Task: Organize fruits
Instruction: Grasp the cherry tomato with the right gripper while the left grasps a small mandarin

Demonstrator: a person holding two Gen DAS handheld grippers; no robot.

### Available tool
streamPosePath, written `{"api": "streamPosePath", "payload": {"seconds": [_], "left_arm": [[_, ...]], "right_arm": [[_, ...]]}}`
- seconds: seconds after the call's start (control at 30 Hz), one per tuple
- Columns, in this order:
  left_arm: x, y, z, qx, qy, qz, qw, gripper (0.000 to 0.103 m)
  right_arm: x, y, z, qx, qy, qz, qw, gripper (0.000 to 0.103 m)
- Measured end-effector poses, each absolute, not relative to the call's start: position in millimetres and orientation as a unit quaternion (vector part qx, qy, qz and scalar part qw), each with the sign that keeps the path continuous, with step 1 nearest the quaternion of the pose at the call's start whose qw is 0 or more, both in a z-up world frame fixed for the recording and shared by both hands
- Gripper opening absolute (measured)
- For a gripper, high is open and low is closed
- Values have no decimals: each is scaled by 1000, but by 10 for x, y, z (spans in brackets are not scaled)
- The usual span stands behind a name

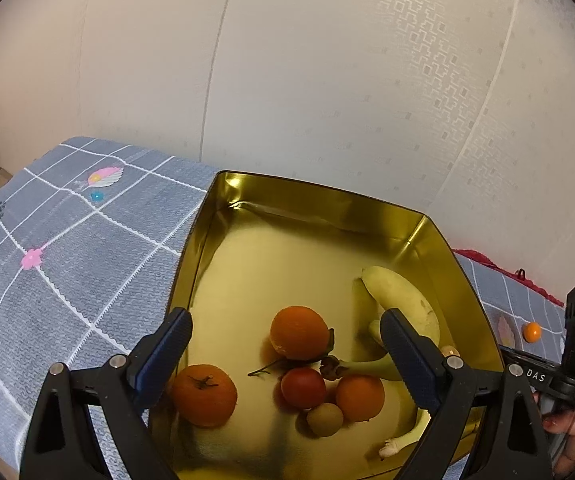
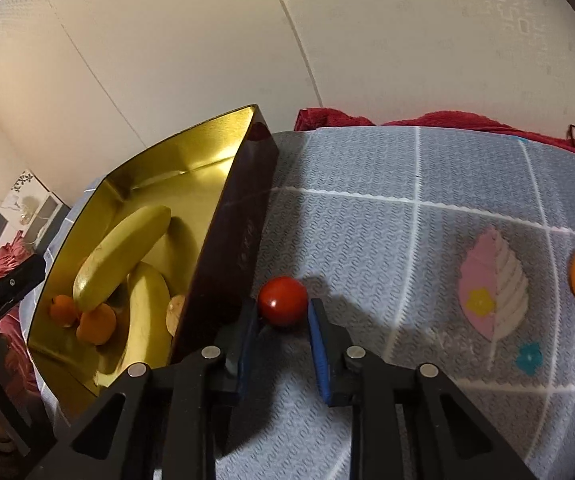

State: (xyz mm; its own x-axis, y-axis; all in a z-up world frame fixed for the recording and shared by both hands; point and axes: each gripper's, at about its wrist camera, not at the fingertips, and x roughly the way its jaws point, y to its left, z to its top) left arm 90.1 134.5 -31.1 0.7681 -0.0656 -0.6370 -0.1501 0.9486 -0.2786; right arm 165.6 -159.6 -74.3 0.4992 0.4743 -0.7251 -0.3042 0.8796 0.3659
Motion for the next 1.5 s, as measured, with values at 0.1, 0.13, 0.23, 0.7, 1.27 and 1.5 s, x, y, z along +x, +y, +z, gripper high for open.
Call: {"api": "streamPosePath", "payload": {"seconds": [0.1, 0.13, 0.23, 0.7, 1.27, 1.5], "left_arm": [[891, 1258, -294, -149, 338, 13, 929, 96], [889, 1219, -285, -144, 336, 9, 931, 96], [889, 1055, -265, -124, 333, -9, 935, 98], [803, -313, -172, -52, 332, -149, 930, 98], [1507, -2508, -206, 16, 370, -220, 903, 98], [1853, -3076, -392, 76, 384, -214, 895, 90]], "right_arm": [[1570, -1754, -749, 109, 453, 199, 862, 25], [1572, -1825, -764, 119, 455, 187, 862, 25], [1477, -2035, -767, 122, 453, 154, 869, 25], [1189, -3150, -760, 159, 433, 16, 887, 25], [986, -4085, -673, 182, 420, -93, 884, 25], [1009, -4188, -676, 192, 416, -90, 884, 25]]}}
